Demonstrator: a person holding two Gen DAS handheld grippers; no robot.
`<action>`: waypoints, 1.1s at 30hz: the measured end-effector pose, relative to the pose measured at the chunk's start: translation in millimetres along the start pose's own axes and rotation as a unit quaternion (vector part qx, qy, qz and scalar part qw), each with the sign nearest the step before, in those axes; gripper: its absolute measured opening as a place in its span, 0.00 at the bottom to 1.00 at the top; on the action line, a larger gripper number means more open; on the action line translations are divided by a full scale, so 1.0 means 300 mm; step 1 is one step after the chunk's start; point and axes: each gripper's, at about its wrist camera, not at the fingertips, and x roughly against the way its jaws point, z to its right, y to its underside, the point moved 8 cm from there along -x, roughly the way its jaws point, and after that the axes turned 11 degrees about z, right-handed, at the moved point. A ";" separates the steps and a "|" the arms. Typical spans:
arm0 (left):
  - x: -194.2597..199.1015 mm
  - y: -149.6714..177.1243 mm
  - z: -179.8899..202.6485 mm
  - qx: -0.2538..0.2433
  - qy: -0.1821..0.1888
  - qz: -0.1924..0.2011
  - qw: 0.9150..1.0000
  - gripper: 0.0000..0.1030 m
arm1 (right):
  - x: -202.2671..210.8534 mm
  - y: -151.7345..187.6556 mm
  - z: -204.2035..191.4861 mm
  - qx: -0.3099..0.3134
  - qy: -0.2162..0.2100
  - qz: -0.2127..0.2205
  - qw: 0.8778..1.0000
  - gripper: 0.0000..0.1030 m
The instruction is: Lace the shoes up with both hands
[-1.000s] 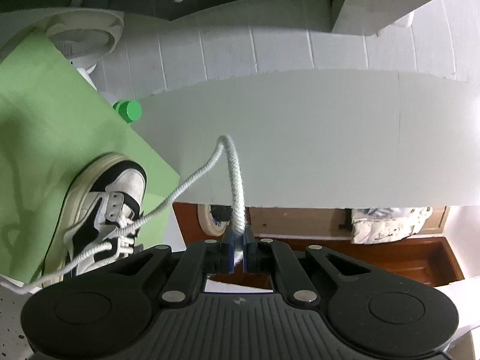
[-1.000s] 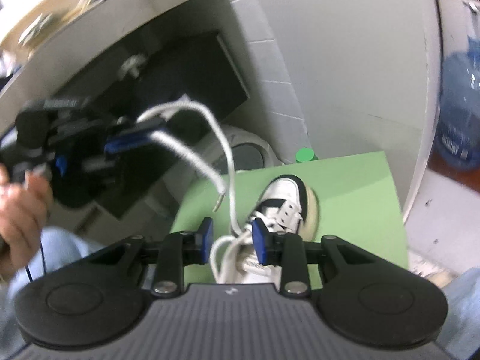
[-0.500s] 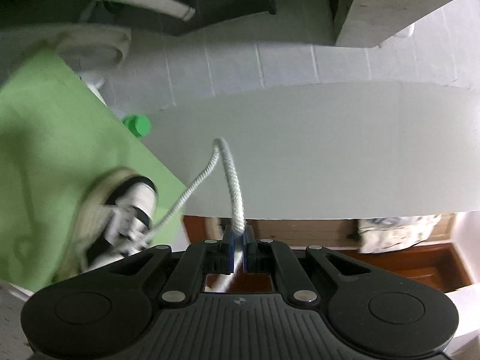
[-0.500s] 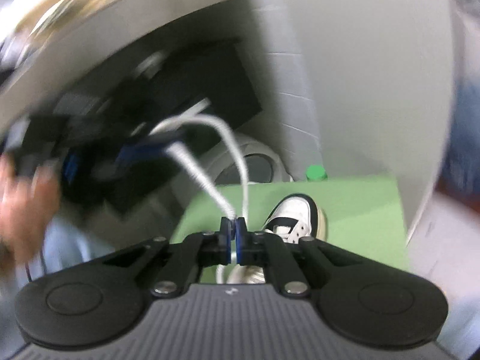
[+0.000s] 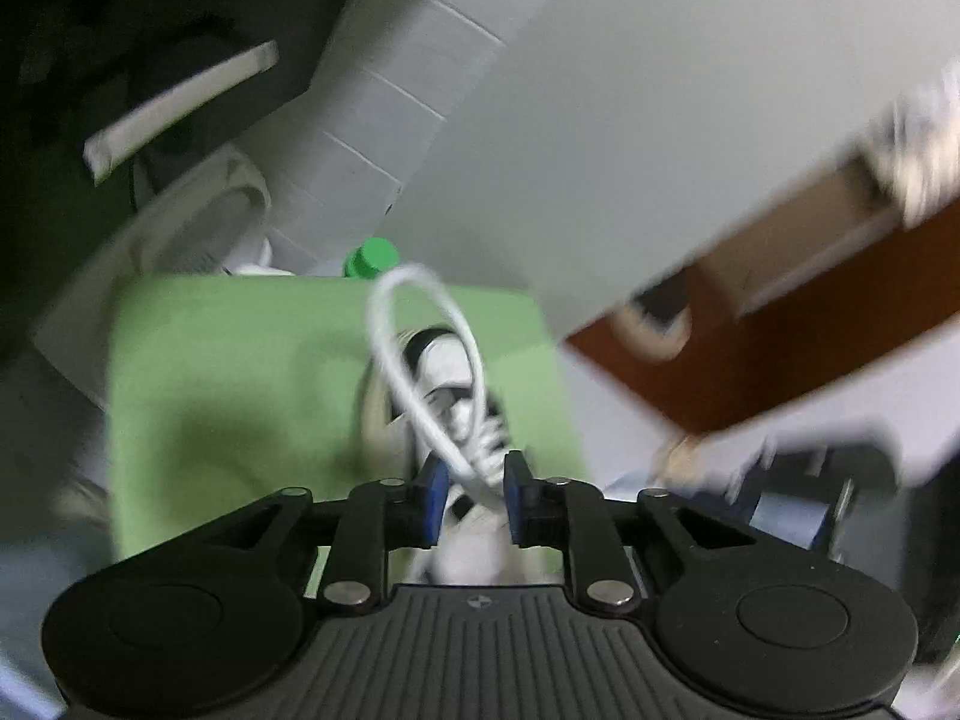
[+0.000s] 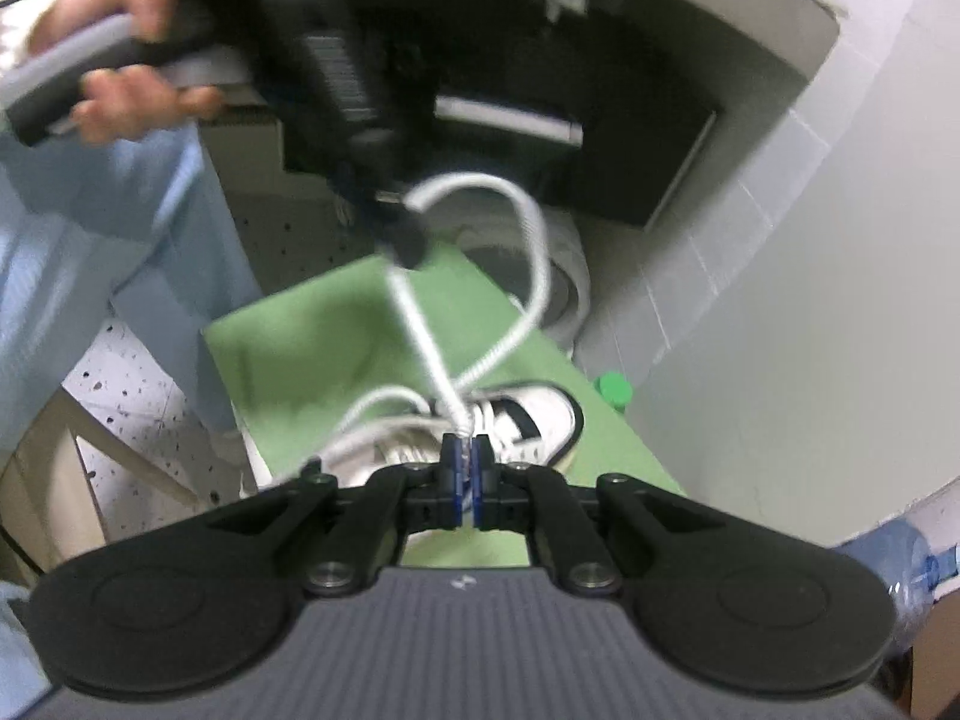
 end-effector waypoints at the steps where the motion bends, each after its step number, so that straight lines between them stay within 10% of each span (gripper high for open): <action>1: 0.009 0.018 0.017 -0.031 -0.003 -0.006 0.999 0.22 | -0.003 0.006 0.003 0.000 -0.004 -0.006 1.000 0.03; 9: 0.088 0.167 0.151 -0.272 -0.030 -0.037 0.961 0.27 | -0.046 0.017 -0.030 0.049 -0.023 -0.038 0.998 0.03; 25: -0.097 0.321 0.398 -0.622 -0.035 0.032 0.782 0.21 | -0.032 -0.007 -0.104 0.104 -0.069 -0.048 0.991 0.03; 26: -0.102 0.326 0.402 -0.624 -0.027 0.031 0.781 0.05 | -0.034 -0.006 -0.103 0.104 -0.069 -0.049 0.991 0.03; 30: -0.103 0.321 0.392 -0.607 -0.019 0.038 0.794 0.04 | -0.036 -0.006 -0.098 0.092 -0.071 -0.045 0.992 0.03; 33: -0.106 0.301 0.358 -0.564 -0.032 0.030 0.824 0.04 | -0.030 -0.003 -0.073 0.054 -0.070 -0.037 0.995 0.03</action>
